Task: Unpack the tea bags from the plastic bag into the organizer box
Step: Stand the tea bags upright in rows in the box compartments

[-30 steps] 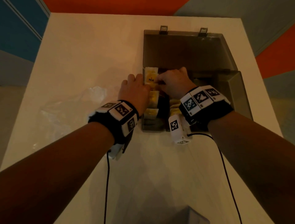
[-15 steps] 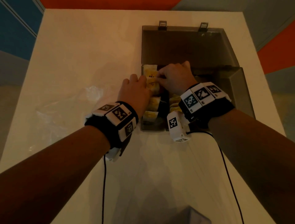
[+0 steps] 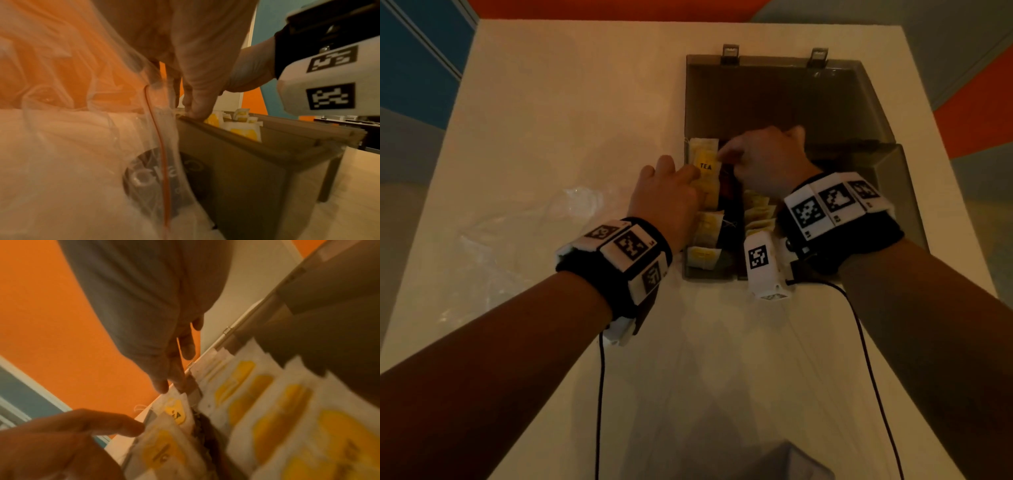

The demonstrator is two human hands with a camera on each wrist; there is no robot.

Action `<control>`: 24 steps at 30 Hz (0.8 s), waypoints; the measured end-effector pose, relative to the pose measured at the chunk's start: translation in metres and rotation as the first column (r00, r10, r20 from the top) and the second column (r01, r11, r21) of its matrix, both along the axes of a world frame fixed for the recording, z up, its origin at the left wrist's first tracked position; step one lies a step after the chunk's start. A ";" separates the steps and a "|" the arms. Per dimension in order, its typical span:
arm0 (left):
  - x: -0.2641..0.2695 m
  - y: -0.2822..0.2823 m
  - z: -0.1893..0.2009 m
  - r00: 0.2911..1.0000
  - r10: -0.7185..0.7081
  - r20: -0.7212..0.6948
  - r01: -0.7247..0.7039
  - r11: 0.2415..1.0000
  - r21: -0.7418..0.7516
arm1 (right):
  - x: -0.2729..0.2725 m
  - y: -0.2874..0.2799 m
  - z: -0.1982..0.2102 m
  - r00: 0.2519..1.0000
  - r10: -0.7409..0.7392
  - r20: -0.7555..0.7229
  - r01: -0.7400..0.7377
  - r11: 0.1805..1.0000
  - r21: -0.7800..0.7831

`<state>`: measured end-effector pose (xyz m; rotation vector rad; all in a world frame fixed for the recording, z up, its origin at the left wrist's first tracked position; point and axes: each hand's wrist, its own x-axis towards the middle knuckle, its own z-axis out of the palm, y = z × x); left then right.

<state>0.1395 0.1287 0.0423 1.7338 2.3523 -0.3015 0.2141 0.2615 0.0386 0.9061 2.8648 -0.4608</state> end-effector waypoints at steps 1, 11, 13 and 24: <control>-0.001 0.001 -0.001 1.000 -0.008 0.002 0.008 1.000 -0.011 | -0.003 0.001 0.000 0.999 -0.010 -0.033 0.012 0.998 0.059; -0.004 0.010 -0.006 0.999 -0.040 0.024 0.041 0.998 -0.039 | -0.033 0.006 -0.013 0.993 0.107 0.052 -0.115 0.975 0.192; -0.006 0.010 -0.009 0.999 -0.036 0.034 0.038 0.999 -0.037 | -0.032 0.008 -0.015 0.998 0.068 -0.016 -0.064 0.983 0.174; -0.009 0.019 -0.011 1.000 -0.017 0.005 0.017 1.000 -0.023 | -0.029 0.011 -0.016 0.995 0.091 0.028 -0.095 0.974 0.205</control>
